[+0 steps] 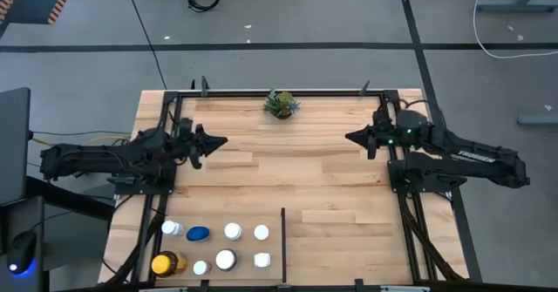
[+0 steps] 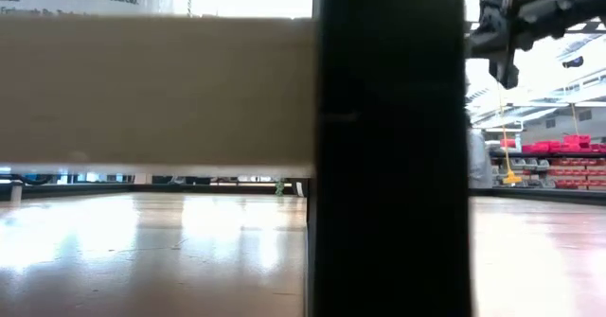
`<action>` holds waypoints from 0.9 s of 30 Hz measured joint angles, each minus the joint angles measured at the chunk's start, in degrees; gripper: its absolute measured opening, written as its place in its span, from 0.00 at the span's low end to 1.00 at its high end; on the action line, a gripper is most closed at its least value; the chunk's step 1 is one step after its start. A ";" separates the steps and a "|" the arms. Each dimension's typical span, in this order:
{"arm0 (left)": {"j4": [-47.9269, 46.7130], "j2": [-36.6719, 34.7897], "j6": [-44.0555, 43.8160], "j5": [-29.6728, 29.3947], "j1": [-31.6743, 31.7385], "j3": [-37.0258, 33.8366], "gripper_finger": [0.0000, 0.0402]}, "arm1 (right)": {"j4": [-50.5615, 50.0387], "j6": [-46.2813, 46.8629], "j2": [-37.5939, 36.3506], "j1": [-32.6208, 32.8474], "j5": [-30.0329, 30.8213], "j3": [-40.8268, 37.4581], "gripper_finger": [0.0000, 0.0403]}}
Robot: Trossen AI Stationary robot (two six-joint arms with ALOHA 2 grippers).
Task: Pick and place medicine bottles onto shelf by color
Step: Return to Home Position
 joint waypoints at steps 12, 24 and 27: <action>17.67 0.00 1.59 -6.59 -4.43 -16.34 0.00 | 19.50 -1.12 -1.08 0.62 -0.40 -19.44 0.01; 7.67 -3.75 4.38 -30.16 -23.41 -17.33 0.00 | 20.18 0.34 -12.38 2.38 -3.19 -26.48 0.01; 5.18 -8.24 7.11 -30.16 -25.00 -17.33 0.00 | 20.18 0.22 -17.00 2.38 -3.18 -26.48 0.01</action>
